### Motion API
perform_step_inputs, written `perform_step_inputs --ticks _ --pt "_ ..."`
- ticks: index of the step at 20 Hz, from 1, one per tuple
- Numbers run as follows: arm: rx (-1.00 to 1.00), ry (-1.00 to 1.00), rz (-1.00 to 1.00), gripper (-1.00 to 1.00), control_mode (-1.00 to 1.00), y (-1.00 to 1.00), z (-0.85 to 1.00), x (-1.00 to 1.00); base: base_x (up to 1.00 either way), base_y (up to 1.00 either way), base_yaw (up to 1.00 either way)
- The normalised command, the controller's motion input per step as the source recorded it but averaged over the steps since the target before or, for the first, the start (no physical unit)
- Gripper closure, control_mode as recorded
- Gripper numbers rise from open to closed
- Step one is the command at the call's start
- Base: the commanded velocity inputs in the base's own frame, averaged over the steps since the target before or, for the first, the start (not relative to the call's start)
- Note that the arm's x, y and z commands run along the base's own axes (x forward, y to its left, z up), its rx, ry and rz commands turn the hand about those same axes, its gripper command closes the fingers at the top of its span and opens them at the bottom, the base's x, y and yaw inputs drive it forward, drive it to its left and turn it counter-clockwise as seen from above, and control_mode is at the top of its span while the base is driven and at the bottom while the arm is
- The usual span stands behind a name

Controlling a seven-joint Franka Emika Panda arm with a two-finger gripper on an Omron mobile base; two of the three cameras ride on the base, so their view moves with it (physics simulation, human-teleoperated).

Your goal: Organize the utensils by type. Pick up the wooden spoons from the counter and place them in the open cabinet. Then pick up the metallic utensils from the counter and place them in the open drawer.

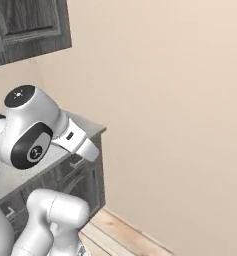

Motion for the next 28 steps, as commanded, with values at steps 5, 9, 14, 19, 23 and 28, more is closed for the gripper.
perform_step_inputs --ticks 5,9,14,19,23,28 --pt "0.00 0.00 0.00 -1.00 1.00 0.00 0.00 0.00 0.72 -0.11 0.77" --pt "0.00 0.00 0.00 -1.00 1.00 0.00 0.00 0.00 0.59 -0.15 0.84" --pt "0.00 0.00 0.00 -1.00 1.00 0.00 0.00 0.00 0.55 -0.18 0.82" --pt "0.00 0.00 0.00 -1.00 1.00 0.00 0.00 0.00 0.41 -0.41 0.59" --pt "0.00 0.00 0.00 -1.00 1.00 0.00 0.00 0.00 0.10 -0.68 0.14" --pt "0.00 0.00 0.00 -1.00 1.00 0.00 0.00 0.00 0.32 -0.41 0.12"
